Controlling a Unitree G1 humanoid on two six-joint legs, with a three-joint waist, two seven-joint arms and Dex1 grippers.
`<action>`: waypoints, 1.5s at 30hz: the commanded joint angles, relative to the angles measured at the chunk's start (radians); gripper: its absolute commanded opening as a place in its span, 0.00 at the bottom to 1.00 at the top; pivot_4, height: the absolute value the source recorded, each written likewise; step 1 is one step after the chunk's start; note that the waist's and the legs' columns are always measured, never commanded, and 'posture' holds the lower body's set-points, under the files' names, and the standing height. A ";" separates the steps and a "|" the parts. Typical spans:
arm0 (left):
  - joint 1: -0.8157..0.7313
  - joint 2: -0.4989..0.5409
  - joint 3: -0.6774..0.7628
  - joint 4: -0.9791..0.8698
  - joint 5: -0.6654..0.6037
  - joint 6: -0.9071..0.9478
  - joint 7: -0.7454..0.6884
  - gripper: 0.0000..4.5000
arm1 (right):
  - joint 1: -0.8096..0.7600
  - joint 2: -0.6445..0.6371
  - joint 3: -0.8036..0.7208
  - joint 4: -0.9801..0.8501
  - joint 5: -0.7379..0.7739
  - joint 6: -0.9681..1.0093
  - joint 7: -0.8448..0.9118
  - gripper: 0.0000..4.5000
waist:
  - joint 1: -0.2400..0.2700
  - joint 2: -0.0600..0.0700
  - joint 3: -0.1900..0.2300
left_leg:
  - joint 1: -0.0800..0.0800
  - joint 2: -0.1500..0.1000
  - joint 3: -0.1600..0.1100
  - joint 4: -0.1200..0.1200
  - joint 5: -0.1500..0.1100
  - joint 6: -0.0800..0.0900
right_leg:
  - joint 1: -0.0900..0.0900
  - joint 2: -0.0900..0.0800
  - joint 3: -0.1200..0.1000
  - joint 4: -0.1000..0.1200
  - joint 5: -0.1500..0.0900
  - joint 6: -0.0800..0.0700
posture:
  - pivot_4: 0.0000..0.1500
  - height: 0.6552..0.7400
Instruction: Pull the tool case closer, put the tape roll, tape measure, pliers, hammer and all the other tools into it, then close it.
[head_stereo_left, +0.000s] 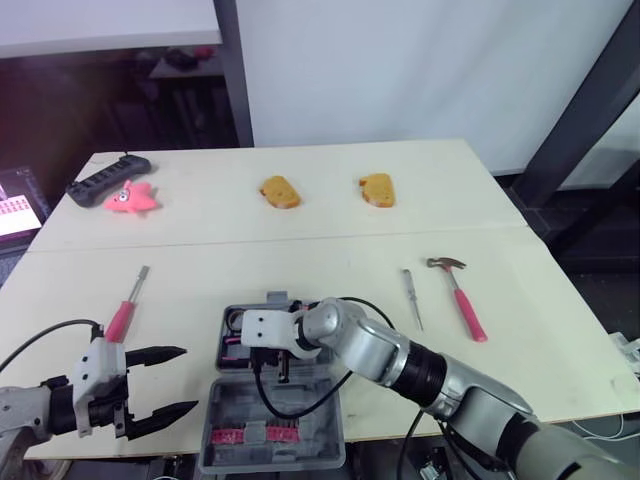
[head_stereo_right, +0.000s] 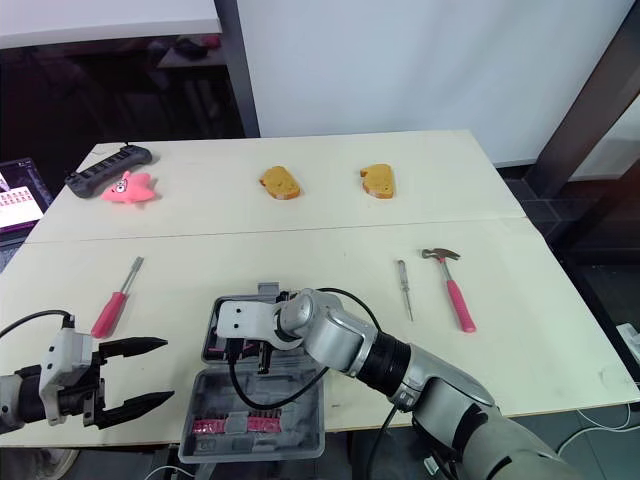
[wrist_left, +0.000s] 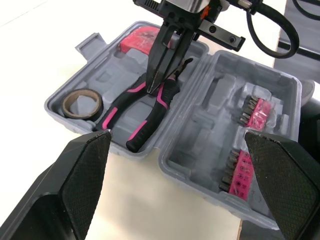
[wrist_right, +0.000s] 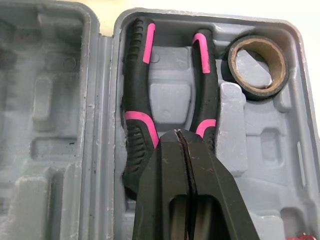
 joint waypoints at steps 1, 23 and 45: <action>-0.008 0.016 0.016 -0.008 -0.002 -0.001 -0.002 1.00 | 0.085 -0.015 -0.005 0.093 0.020 0.027 0.035 0.01 | 0.001 -0.001 -0.001 | 0.000 0.000 0.000 0.000 0.000 0.000 | 0.000 0.000 0.000 0.000 0.000 0.000 | 1.00 1.00; -0.003 0.013 0.017 -0.013 -0.004 0.003 0.000 1.00 | 0.156 0.044 -0.153 0.004 0.051 -0.111 0.036 0.01 | -0.005 -0.004 0.004 | -0.005 0.000 0.000 -0.001 0.000 0.000 | -0.008 0.001 0.000 0.002 0.000 0.000 | 1.00 1.00; -0.017 0.018 0.015 0.003 -0.001 0.000 -0.007 1.00 | 0.083 0.087 -0.110 0.281 0.024 0.050 0.104 0.01 | -0.010 0.003 -0.006 | 0.032 0.001 -0.001 -0.022 0.000 0.000 | 0.010 0.003 0.001 0.000 -0.008 -0.006 | 1.00 1.00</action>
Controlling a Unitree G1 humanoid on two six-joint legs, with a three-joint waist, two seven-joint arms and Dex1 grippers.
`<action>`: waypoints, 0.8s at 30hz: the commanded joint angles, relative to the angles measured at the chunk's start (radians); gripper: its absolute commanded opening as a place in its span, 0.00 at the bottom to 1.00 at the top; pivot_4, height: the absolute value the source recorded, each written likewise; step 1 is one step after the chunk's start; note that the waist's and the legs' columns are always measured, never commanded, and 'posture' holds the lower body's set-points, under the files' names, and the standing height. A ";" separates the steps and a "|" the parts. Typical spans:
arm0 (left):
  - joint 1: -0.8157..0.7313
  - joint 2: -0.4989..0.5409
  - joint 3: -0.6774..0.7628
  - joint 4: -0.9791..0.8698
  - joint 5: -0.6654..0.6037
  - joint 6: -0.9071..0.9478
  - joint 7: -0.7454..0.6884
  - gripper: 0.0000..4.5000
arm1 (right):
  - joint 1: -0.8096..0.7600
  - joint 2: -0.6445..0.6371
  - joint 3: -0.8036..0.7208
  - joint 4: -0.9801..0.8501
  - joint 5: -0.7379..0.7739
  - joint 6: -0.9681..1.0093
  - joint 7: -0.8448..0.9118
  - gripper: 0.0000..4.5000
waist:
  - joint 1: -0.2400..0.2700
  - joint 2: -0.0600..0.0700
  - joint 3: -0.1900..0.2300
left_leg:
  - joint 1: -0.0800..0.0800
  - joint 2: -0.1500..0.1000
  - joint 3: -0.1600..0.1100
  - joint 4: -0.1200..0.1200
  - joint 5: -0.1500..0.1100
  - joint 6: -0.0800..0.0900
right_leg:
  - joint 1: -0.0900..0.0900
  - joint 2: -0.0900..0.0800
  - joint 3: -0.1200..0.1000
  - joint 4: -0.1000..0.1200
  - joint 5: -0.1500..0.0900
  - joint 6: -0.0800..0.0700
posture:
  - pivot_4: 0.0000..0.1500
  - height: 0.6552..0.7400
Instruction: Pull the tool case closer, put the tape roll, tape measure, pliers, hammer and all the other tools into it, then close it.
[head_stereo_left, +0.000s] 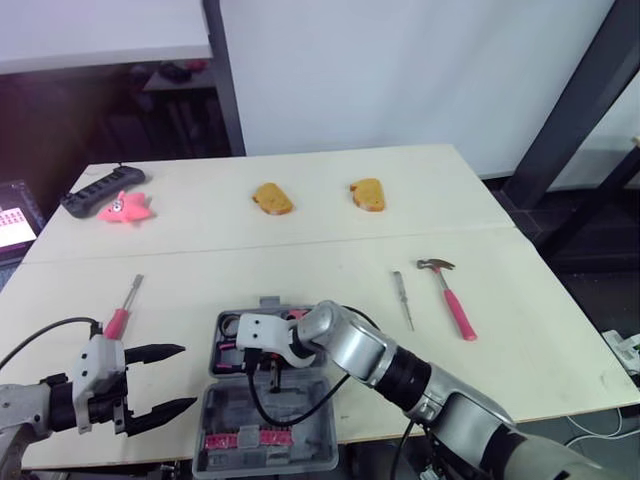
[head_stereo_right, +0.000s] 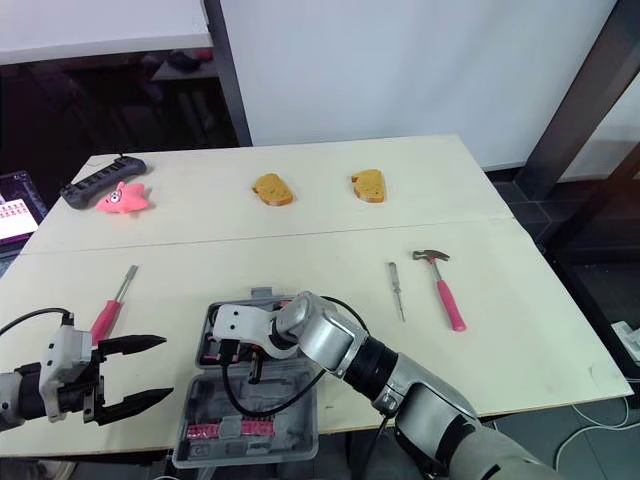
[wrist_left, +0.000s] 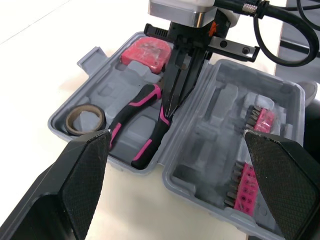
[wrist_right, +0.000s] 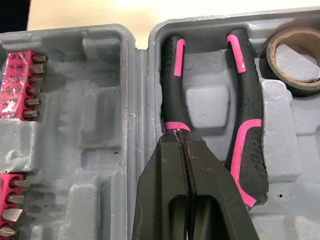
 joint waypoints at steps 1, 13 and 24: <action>-0.002 0.016 0.015 -0.004 -0.001 -0.001 -0.004 1.00 | 0.041 -0.035 -0.037 0.069 0.010 0.052 -0.004 0.01 | 0.002 0.000 0.000 | -0.001 0.000 0.000 0.000 0.000 0.000 | -0.001 0.000 0.000 0.000 0.000 0.000 | 1.00 1.00; -0.028 -0.016 -0.012 0.122 0.043 0.005 0.043 1.00 | 0.194 -0.315 -0.465 -0.595 0.284 0.015 0.101 0.01 | 0.019 -0.008 0.011 | -0.039 -0.001 -0.002 0.006 0.004 -0.006 | -0.028 -0.001 -0.003 0.001 0.008 0.004 | 1.00 1.00; -0.093 -0.044 -0.119 0.241 0.148 -0.047 0.078 0.02 | 0.503 -0.601 -0.395 -0.677 0.192 0.023 -0.006 0.00 | 0.011 -0.014 0.021 | -0.038 -0.001 0.000 0.009 0.001 -0.002 | -0.026 -0.001 -0.002 0.000 0.005 -0.002 | 1.00 1.00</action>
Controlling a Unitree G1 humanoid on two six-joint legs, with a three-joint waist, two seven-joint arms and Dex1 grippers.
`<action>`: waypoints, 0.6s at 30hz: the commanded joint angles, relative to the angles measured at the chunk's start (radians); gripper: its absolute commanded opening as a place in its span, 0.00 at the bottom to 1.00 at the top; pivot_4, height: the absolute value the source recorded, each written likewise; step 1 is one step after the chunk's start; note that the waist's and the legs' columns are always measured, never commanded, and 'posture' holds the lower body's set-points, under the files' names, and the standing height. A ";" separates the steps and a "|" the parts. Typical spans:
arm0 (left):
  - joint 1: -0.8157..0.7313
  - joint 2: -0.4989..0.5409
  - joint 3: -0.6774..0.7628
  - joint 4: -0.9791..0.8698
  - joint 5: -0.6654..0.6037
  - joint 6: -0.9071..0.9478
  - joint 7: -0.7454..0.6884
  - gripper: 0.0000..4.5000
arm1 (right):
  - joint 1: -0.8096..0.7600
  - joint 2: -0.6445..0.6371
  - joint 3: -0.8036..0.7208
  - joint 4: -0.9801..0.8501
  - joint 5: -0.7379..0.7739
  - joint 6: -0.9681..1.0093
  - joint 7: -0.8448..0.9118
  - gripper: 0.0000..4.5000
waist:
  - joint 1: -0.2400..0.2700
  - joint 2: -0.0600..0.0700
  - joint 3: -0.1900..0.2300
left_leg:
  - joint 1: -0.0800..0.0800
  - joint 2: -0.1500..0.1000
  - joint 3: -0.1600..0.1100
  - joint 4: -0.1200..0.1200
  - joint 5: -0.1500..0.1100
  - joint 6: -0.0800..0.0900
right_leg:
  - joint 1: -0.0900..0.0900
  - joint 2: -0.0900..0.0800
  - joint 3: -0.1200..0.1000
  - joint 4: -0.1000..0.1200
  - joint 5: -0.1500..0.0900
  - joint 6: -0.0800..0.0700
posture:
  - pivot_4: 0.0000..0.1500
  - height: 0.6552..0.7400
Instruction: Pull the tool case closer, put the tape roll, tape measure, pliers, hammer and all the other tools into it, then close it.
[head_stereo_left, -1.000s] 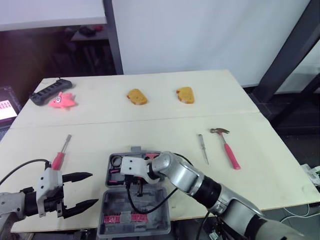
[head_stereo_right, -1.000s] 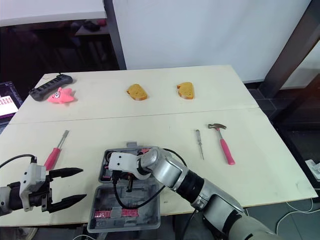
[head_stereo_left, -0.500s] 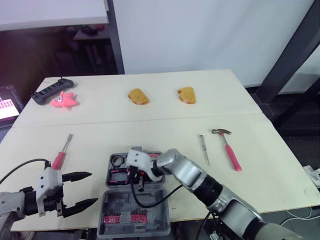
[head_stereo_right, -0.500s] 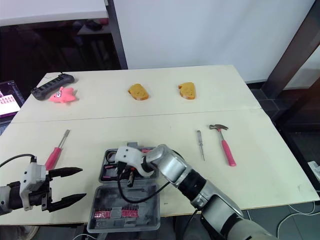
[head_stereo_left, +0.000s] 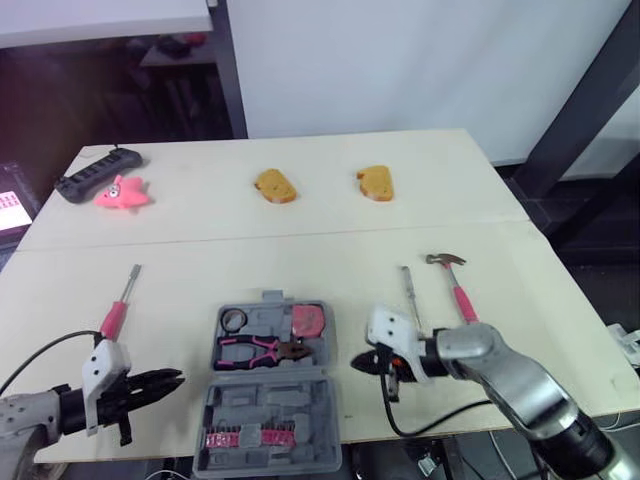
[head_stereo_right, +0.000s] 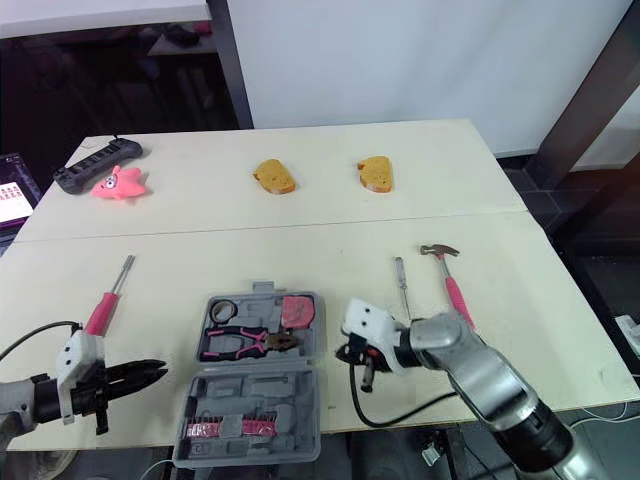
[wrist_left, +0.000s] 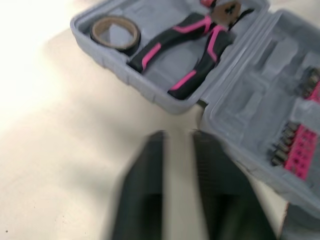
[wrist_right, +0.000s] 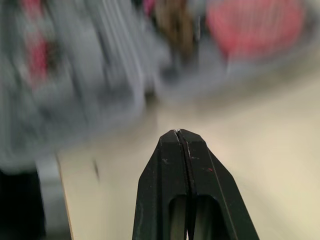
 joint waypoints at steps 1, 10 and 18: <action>-0.017 -0.011 -0.039 0.011 0.043 -0.036 0.019 0.02 | -0.005 0.035 0.036 -0.010 -0.026 -0.010 -0.058 0.00 | -0.005 -0.002 0.001 | 0.000 0.000 0.001 0.001 0.000 0.000 | 0.000 0.000 0.001 0.000 0.001 -0.001 | 1.00 1.00; -0.094 -0.048 -0.202 0.040 0.173 -0.069 0.083 0.02 | -0.073 0.160 0.181 0.103 -0.114 0.030 -0.167 0.00 | -0.004 -0.006 0.001 | 0.001 0.000 0.000 0.001 0.002 -0.003 | 0.001 0.001 0.001 0.001 0.004 0.001 | 1.00 1.00; -0.181 -0.085 -0.301 0.018 0.197 0.003 0.104 0.02 | -0.144 0.236 0.245 0.134 -0.130 0.059 -0.175 0.00 | 0.002 -0.003 0.000 | 0.006 0.000 0.000 0.001 0.002 -0.003 | 0.006 0.001 0.001 0.002 0.004 -0.001 | 1.00 1.00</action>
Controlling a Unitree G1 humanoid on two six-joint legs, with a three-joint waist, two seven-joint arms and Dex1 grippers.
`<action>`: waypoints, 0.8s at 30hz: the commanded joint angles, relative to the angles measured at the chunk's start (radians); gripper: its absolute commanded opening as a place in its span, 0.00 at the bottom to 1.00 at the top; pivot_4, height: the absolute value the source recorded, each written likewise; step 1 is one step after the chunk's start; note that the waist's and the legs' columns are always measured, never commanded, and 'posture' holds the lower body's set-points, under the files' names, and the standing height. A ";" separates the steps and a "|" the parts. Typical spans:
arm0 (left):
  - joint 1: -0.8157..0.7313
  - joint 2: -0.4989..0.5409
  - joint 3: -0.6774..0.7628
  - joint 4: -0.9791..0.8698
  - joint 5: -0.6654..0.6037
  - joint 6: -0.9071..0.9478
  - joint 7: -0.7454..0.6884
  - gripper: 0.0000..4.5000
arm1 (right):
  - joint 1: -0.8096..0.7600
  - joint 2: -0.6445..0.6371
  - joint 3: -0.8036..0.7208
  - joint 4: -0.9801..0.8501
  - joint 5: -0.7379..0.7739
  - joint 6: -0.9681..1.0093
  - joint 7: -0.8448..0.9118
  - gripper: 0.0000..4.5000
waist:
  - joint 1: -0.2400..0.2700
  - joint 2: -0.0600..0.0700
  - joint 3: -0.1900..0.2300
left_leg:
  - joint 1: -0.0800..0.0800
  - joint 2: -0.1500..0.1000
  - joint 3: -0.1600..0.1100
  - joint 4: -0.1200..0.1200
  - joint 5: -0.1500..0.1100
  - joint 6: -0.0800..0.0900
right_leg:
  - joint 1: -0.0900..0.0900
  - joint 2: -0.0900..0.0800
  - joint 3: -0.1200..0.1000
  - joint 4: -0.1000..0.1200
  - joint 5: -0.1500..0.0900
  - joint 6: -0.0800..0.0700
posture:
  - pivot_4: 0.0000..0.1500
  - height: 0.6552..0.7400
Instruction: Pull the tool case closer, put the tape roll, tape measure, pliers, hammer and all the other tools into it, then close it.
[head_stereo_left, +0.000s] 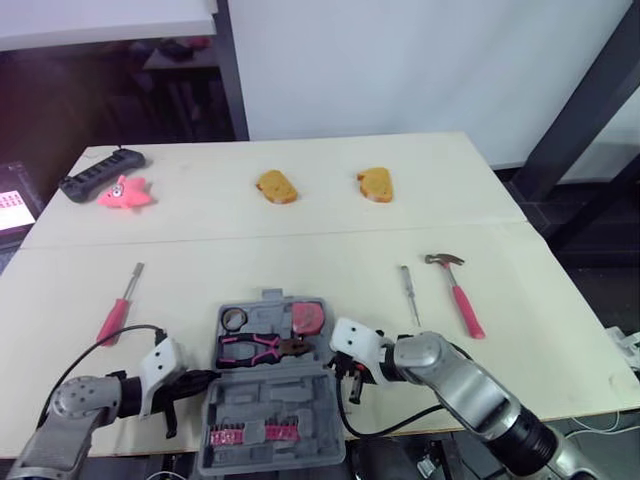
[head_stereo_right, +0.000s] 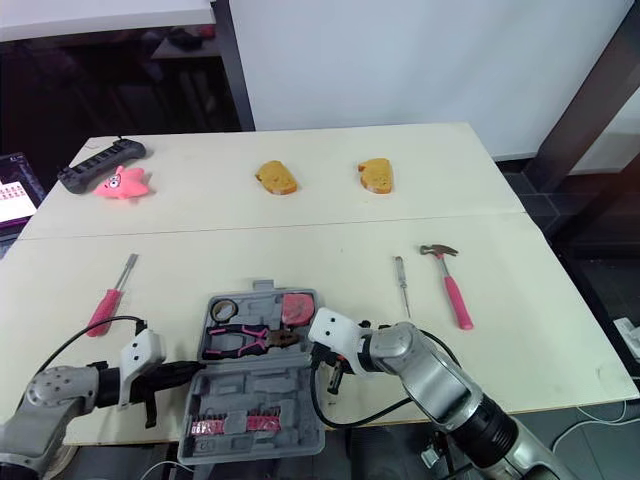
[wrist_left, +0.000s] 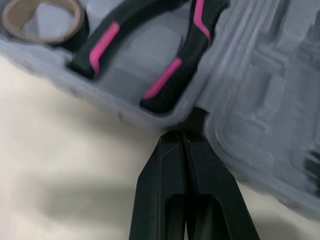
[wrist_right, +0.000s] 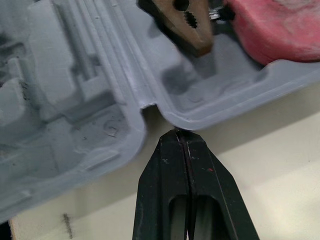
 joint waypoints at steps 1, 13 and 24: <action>-0.027 -0.030 -0.067 -0.022 0.014 0.033 0.012 0.02 | -0.030 0.043 0.036 0.035 -0.001 -0.007 -0.005 0.00 | 0.001 0.001 0.000 | 0.001 0.000 0.000 0.000 0.000 0.000 | 0.001 0.000 0.000 0.000 0.000 0.000 | 1.00 1.00; -0.308 -0.103 -0.094 0.208 0.090 -0.027 0.041 0.02 | -0.166 0.069 -0.069 0.218 -0.011 -0.058 -0.018 0.00 | 0.027 0.006 0.000 | 0.012 0.000 0.000 0.000 0.001 0.000 | 0.013 0.000 0.000 -0.001 0.001 0.000 | 1.00 1.00; -0.402 -0.122 -0.101 0.356 0.118 -0.109 0.033 0.02 | -0.179 0.094 -0.089 0.264 -0.023 -0.064 -0.027 0.00 | 0.020 0.006 0.000 | 0.012 0.000 0.000 0.000 0.001 -0.001 | 0.012 0.000 0.000 -0.001 0.002 0.003 | 1.00 1.00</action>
